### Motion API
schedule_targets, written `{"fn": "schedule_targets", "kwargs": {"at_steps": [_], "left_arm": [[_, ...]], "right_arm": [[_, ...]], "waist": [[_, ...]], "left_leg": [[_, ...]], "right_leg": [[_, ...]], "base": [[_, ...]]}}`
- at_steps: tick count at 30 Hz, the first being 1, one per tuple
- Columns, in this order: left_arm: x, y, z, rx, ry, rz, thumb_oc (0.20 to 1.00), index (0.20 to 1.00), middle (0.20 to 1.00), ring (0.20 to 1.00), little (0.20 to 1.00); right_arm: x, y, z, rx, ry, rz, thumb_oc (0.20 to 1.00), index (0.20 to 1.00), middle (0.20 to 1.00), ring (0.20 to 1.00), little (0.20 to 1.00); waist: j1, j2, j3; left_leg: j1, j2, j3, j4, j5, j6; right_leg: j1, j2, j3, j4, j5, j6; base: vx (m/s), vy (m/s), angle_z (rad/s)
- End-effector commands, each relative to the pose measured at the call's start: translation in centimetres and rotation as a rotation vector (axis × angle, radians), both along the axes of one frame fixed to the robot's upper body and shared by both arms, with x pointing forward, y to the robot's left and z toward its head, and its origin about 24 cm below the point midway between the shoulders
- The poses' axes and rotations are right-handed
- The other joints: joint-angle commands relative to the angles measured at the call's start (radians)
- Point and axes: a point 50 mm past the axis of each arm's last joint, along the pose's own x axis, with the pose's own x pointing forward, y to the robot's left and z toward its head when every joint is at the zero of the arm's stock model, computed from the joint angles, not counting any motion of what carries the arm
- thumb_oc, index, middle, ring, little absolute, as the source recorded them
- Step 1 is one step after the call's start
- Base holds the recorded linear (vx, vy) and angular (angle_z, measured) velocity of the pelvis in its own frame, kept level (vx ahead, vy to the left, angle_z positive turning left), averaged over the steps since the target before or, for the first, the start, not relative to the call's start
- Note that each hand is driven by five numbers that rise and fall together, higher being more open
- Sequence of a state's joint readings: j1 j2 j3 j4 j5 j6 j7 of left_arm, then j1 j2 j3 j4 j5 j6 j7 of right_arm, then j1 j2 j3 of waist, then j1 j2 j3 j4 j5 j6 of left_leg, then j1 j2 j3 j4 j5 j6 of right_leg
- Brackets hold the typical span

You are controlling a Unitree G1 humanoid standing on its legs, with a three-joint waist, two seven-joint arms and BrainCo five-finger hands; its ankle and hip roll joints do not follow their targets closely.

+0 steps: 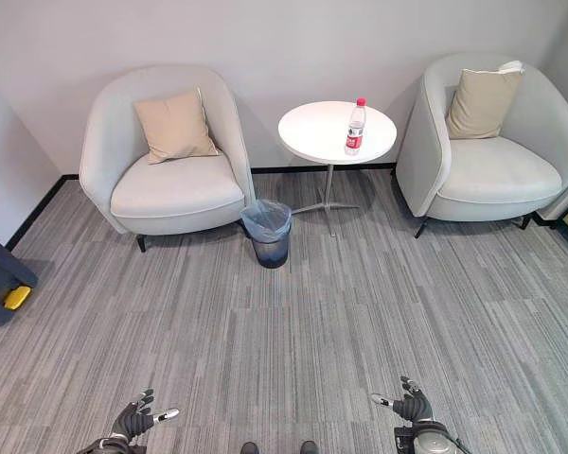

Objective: Gather garbage on tea table into small bin, then transfer packed bag to large trash can.

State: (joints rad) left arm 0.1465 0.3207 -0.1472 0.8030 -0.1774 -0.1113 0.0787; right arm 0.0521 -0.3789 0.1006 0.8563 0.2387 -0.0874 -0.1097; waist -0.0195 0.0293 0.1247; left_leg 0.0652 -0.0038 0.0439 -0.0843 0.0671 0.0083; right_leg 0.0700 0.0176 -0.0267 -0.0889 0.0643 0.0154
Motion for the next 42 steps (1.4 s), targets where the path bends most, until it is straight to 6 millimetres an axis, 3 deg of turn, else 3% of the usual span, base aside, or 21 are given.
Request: {"fn": "schedule_targets", "kwargs": {"at_steps": [1, 13, 16, 19, 21, 22, 23, 24, 27, 29, 32, 33, 35, 36, 40, 41, 42], "left_arm": [[1.7, 1.1, 1.0, 0.012, -0.076, 0.058, 1.000, 1.000, 1.000, 1.000, 1.000], [2.2, 1.4, 1.5, 0.016, -0.105, 0.062, 1.000, 1.000, 1.000, 1.000, 1.000], [2.4, 1.6, 1.8, 0.021, -0.120, 0.062, 1.000, 1.000, 1.000, 1.000, 1.000], [3.2, 1.9, 2.3, 0.030, -0.148, 0.060, 1.000, 1.000, 1.000, 1.000, 1.000], [3.6, 1.9, 2.6, 0.036, -0.169, 0.065, 1.000, 1.000, 1.000, 1.000, 1.000], [3.8, 1.8, 2.6, 0.028, -0.175, 0.075, 1.000, 1.000, 1.000, 1.000, 1.000], [3.9, 1.6, 2.6, 0.026, -0.177, 0.079, 1.000, 1.000, 1.000, 1.000, 1.000], [4.0, 1.6, 2.6, 0.025, -0.178, 0.079, 1.000, 1.000, 1.000, 1.000, 1.000], [4.2, 1.1, 2.6, 0.022, -0.185, 0.058, 1.000, 1.000, 1.000, 1.000, 1.000], [4.3, 0.6, 2.4, 0.007, -0.184, 0.060, 1.000, 1.000, 1.000, 1.000, 1.000], [4.7, -0.2, 2.5, -0.017, -0.191, 0.034, 1.000, 1.000, 1.000, 1.000, 1.000], [4.7, -0.2, 2.5, -0.017, -0.191, 0.034, 1.000, 1.000, 1.000, 1.000, 1.000], [5.2, -1.0, 2.4, -0.035, -0.190, 0.005, 1.000, 1.000, 1.000, 1.000, 1.000], [5.4, -1.1, 2.4, -0.037, -0.190, 0.003, 1.000, 1.000, 1.000, 1.000, 1.000], [5.7, -1.4, 2.5, -0.037, -0.191, -0.022, 1.000, 1.000, 1.000, 1.000, 1.000], [5.7, -1.4, 2.5, -0.037, -0.191, -0.022, 1.000, 1.000, 1.000, 1.000, 1.000], [5.2, -1.3, 2.2, -0.029, -0.168, -0.029, 1.000, 1.000, 1.000, 1.000, 1.000]], "right_arm": [[1.9, 0.1, 1.0, 0.014, -0.101, -0.039, 1.000, 1.000, 1.000, 1.000, 1.000], [2.2, 0.0, 1.1, 0.019, -0.105, -0.074, 1.000, 1.000, 1.000, 1.000, 1.000], [2.6, 0.0, 1.3, 0.023, -0.114, -0.079, 1.000, 1.000, 1.000, 1.000, 1.000], [3.4, 0.1, 1.6, 0.018, -0.129, -0.073, 1.000, 1.000, 1.000, 1.000, 1.000], [4.2, 0.5, 2.0, 0.017, -0.152, -0.047, 1.000, 1.000, 1.000, 1.000, 1.000], [4.8, 0.8, 2.3, 0.007, -0.163, -0.020, 1.000, 1.000, 1.000, 1.000, 1.000], [5.2, 1.2, 2.4, 0.004, -0.168, 0.000, 1.000, 1.000, 1.000, 1.000, 1.000], [5.2, 1.3, 2.4, 0.003, -0.167, 0.004, 1.000, 1.000, 1.000, 1.000, 1.000], [4.6, 1.2, 2.4, 0.010, -0.180, -0.004, 1.000, 1.000, 1.000, 1.000, 1.000], [4.5, 0.9, 2.5, 0.003, -0.189, -0.019, 1.000, 1.000, 1.000, 1.000, 1.000], [4.5, 0.8, 2.7, 0.010, -0.207, -0.027, 1.000, 1.000, 1.000, 1.000, 1.000], [4.5, 0.8, 2.7, 0.010, -0.207, -0.027, 1.000, 1.000, 1.000, 1.000, 1.000], [4.7, 0.6, 2.9, 0.005, -0.214, -0.030, 1.000, 1.000, 1.000, 1.000, 1.000], [4.9, 0.6, 2.9, 0.004, -0.212, -0.029, 1.000, 1.000, 1.000, 1.000, 1.000], [5.1, 0.4, 3.0, -0.002, -0.206, -0.016, 1.000, 1.000, 1.000, 1.000, 1.000], [5.1, 0.4, 3.0, -0.002, -0.206, -0.016, 1.000, 1.000, 1.000, 1.000, 1.000], [4.8, 0.4, 2.8, -0.006, -0.190, -0.013, 1.000, 1.000, 1.000, 1.000, 1.000]], "waist": [[-0.003, -0.041, -0.015], [0.011, -0.051, 0.005], [0.016, -0.051, 0.017], [0.015, -0.040, 0.042], [0.015, -0.036, 0.055], [0.017, -0.035, 0.065], [0.020, -0.033, 0.072], [0.017, -0.032, 0.076], [0.003, -0.036, 0.066], [-0.005, -0.037, 0.052], [-0.018, -0.032, 0.052], [-0.018, -0.032, 0.052], [-0.016, -0.041, 0.069], [-0.013, -0.045, 0.077], [0.007, -0.063, 0.083], [0.007, -0.063, 0.083], [0.024, -0.062, 0.084]], "left_leg": [[0.027, -0.015, -0.003, 0.014, -0.124, -0.024], [-0.044, -0.032, 0.003, 0.132, -0.178, 0.000], [-0.067, -0.045, -0.005, 0.163, -0.193, 0.012], [-0.073, -0.053, -0.006, 0.184, -0.216, 0.031], [-0.044, -0.049, 0.020, 0.176, -0.239, 0.035], [-0.005, -0.040, 0.039, 0.158, -0.254, 0.029], [0.025, -0.031, 0.053, 0.151, -0.262, 0.015], [0.037, -0.025, 0.054, 0.148, -0.264, 0.010], [0.079, -0.015, 0.032, 0.146, -0.286, -0.010], [0.076, 0.005, 0.029, 0.159, -0.267, -0.036], [0.023, 0.054, 0.027, 0.294, -0.183, -0.089], [0.023, 0.054, 0.027, 0.294, -0.183, -0.089], [-0.066, 0.092, 0.035, 0.476, -0.107, -0.106], [-0.094, 0.094, 0.034, 0.500, -0.099, -0.099], [-0.186, 0.048, 0.036, 0.423, -0.170, -0.064], [-0.186, 0.048, 0.036, 0.423, -0.170, -0.064], [-0.258, 0.022, 0.044, 0.305, -0.127, -0.064]], "right_leg": [[0.023, -0.060, -0.019, 0.007, -0.105, 0.085], [-0.025, -0.079, 0.002, 0.079, -0.118, 0.093], [-0.065, -0.082, 0.014, 0.136, -0.126, 0.100], [-0.156, -0.082, 0.026, 0.286, -0.132, 0.123], [-0.220, -0.096, -0.019, 0.315, -0.113, 0.131], [-0.266, -0.105, -0.089, 0.246, -0.067, 0.131], [-0.281, -0.141, -0.202, 0.197, -0.052, 0.131], [-0.287, -0.151, -0.233, 0.192, -0.048, 0.129], [-0.259, -0.134, -0.210, 0.187, -0.064, 0.109], [-0.247, -0.132, -0.222, 0.178, -0.062, 0.094], [-0.199, -0.099, -0.217, 0.144, -0.083, 0.061], [-0.199, -0.099, -0.217, 0.144, -0.083, 0.061], [-0.143, -0.073, -0.208, 0.106, -0.111, 0.023], [-0.129, -0.070, -0.201, 0.099, -0.119, 0.017], [-0.086, -0.074, -0.184, 0.068, -0.138, 0.029], [-0.086, -0.074, -0.184, 0.068, -0.138, 0.029], [-0.044, -0.062, -0.173, 0.045, -0.152, 0.036]], "base": [[0.02, 0.015, -0.03], [0.00, 0.040, -0.06], [0.00, 0.090, -0.13], [0.04, 0.113, -0.50], [0.23, -0.004, -0.61], [0.38, -0.157, -0.84], [0.37, -0.183, -0.76], [0.28, -0.170, -0.51], [0.27, -0.161, -0.05], [0.24, -0.212, 0.54], [0.17, -0.233, 0.59], [0.09, -0.182, 0.33], [0.16, -0.271, -0.09], [0.19, -0.231, -0.13], [0.16, -0.078, -0.17], [0.29, -0.031, -0.23], [0.23, -0.016, -0.26]]}}
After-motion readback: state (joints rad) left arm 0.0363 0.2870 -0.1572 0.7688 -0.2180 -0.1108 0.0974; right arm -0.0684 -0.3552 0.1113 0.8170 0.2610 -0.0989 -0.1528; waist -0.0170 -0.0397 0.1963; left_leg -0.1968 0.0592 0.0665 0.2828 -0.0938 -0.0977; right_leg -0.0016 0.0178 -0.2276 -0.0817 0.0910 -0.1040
